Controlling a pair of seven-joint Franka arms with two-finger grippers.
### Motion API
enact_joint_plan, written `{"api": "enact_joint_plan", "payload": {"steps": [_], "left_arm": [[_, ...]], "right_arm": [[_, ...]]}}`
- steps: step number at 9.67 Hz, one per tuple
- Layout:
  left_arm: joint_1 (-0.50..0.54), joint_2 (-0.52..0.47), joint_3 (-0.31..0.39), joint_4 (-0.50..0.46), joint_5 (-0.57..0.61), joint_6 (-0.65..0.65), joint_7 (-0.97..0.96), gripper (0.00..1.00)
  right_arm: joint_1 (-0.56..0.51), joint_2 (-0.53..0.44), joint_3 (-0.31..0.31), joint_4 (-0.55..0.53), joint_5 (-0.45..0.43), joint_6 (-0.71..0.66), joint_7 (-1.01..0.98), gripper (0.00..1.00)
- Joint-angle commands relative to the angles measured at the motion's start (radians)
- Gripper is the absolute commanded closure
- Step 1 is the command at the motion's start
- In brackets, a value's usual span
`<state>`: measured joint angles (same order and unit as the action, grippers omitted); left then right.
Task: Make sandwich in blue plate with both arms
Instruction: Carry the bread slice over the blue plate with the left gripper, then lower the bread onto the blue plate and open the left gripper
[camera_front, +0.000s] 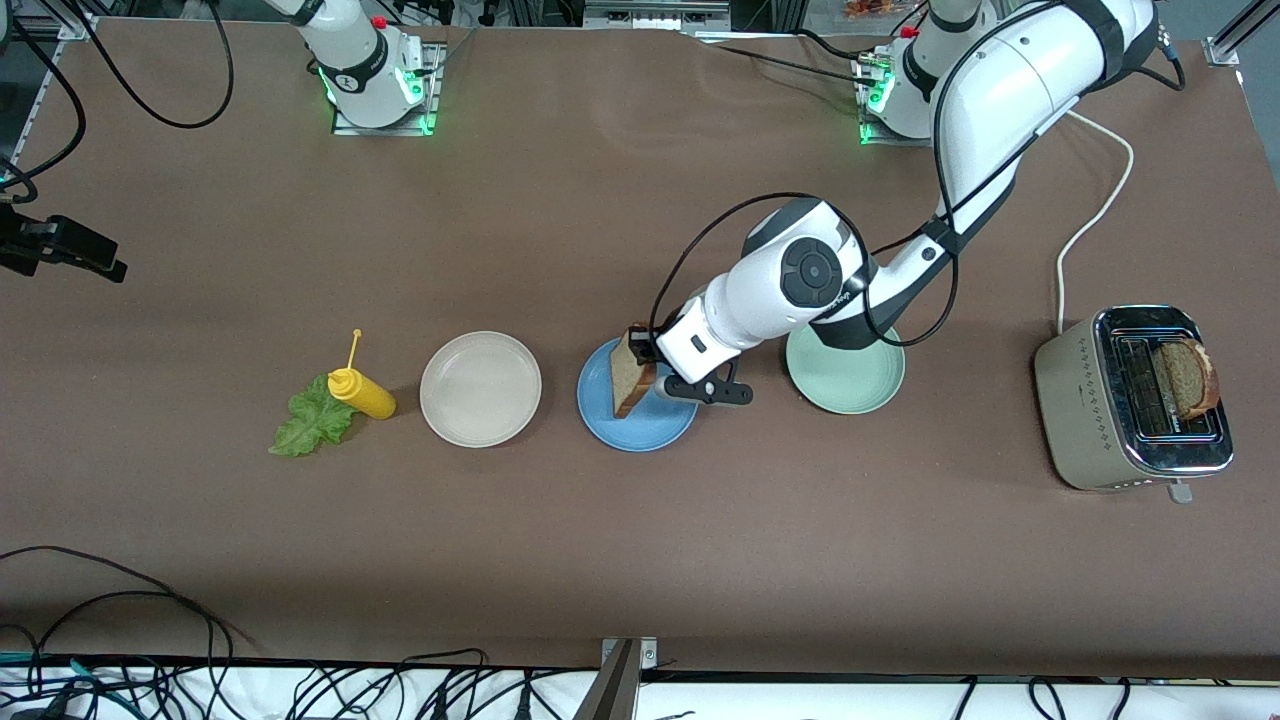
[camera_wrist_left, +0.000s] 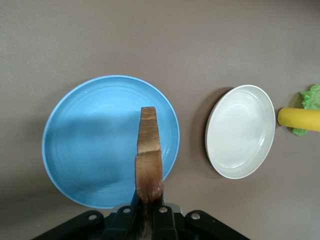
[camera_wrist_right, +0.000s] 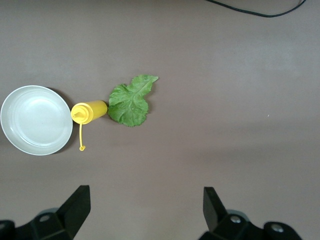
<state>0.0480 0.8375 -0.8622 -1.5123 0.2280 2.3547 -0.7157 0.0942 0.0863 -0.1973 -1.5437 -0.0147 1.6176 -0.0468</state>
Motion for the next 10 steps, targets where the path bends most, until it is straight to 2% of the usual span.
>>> {"api": "enact_joint_plan", "payload": {"steps": [1, 4, 7, 10], "left_arm": [[-0.007, 0.02, 0.0, 0.017, -0.009, 0.001, 0.007, 1.0], [-0.008, 0.048, 0.0, 0.018, -0.009, 0.006, 0.009, 1.0], [-0.031, 0.08, 0.0, 0.018, -0.035, 0.087, 0.007, 1.0], [-0.03, 0.081, 0.005, 0.018, -0.036, 0.09, 0.009, 1.0]], "right_arm": [[-0.002, -0.003, 0.001, 0.011, -0.013, -0.015, -0.007, 0.0], [-0.002, -0.003, 0.001, 0.011, -0.013, -0.016, -0.007, 0.0], [-0.002, -0.003, 0.001, 0.011, -0.013, -0.016, -0.007, 0.0], [-0.002, -0.003, 0.001, 0.011, -0.013, -0.016, -0.007, 0.0]]}}
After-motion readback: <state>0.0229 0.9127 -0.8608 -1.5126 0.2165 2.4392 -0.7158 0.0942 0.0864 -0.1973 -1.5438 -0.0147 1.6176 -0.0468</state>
